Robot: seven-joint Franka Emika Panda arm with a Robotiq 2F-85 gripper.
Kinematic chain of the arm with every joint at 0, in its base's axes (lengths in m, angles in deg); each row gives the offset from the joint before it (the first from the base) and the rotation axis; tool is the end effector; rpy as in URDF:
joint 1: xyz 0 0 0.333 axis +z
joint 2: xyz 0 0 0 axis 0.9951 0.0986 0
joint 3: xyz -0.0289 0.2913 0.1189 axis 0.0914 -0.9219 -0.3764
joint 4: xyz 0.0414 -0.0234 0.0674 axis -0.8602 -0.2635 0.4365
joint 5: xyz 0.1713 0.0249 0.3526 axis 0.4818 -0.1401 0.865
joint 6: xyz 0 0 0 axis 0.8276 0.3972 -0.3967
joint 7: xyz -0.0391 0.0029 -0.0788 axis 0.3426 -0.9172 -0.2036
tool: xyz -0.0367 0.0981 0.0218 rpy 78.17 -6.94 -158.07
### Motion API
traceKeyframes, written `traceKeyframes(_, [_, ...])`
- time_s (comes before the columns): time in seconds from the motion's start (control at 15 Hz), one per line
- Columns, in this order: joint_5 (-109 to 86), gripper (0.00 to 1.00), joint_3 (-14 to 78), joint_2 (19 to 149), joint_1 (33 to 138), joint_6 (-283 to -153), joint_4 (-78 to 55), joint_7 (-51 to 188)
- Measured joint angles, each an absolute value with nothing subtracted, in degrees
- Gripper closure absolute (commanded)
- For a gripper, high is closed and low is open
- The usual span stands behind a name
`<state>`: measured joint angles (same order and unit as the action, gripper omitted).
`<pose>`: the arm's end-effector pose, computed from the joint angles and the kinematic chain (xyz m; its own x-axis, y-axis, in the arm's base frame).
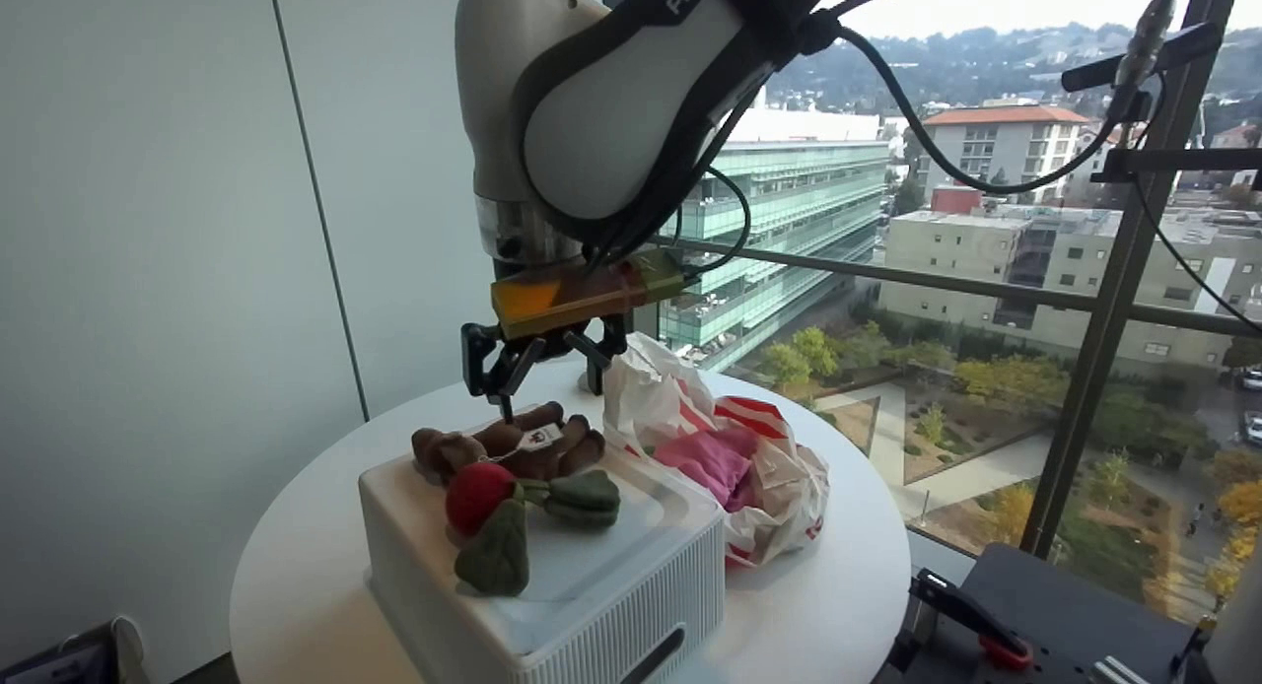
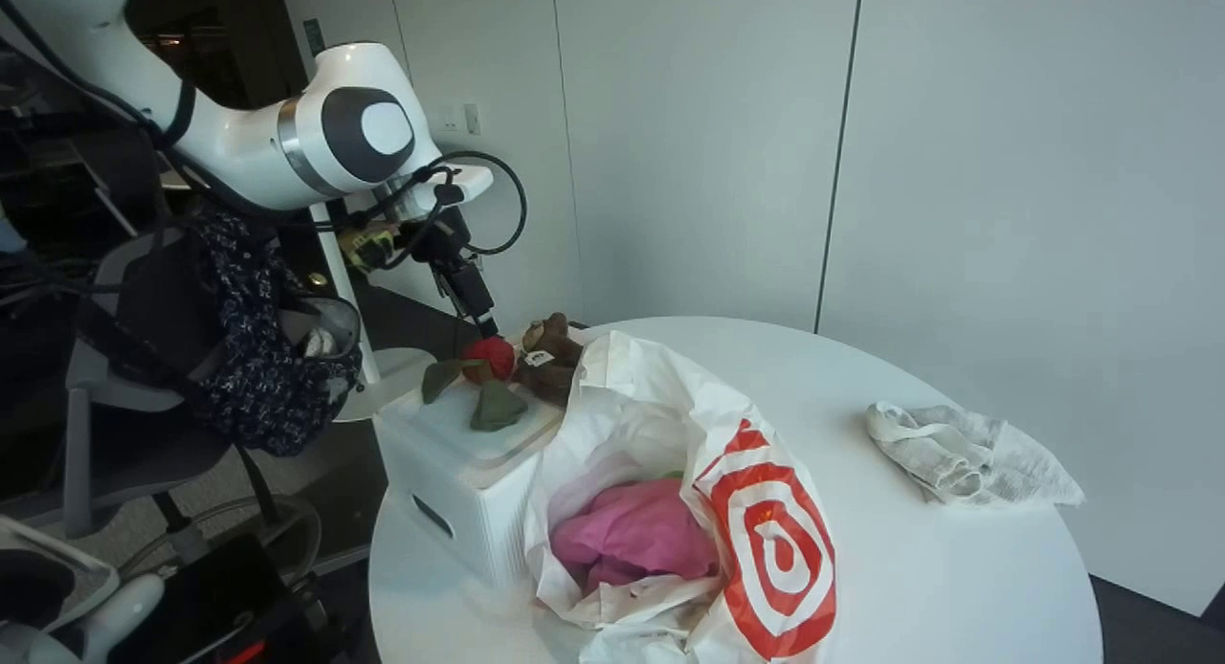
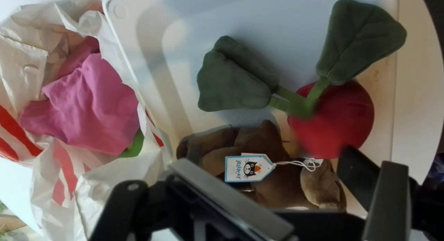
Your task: Move all the objects from the basket into the plastic
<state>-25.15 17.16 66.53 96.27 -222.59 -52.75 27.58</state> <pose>0.4733 0.1989 0.3553 0.9610 -0.1676 0.2199 -0.1906 -0.9778 0.0876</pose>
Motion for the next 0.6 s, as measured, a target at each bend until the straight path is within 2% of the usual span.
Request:
traceKeyframes(0.47, [-27.5,0.00,15.7,76.6,98.6,-237.3,-53.2,27.8])
traceKeyframes(0.53, [-30.4,0.25,16.1,78.4,98.9,-239.1,-53.0,27.3])
traceKeyframes(0.6, [-33.6,0.26,16.7,80.1,99.0,-240.6,-52.9,26.5])
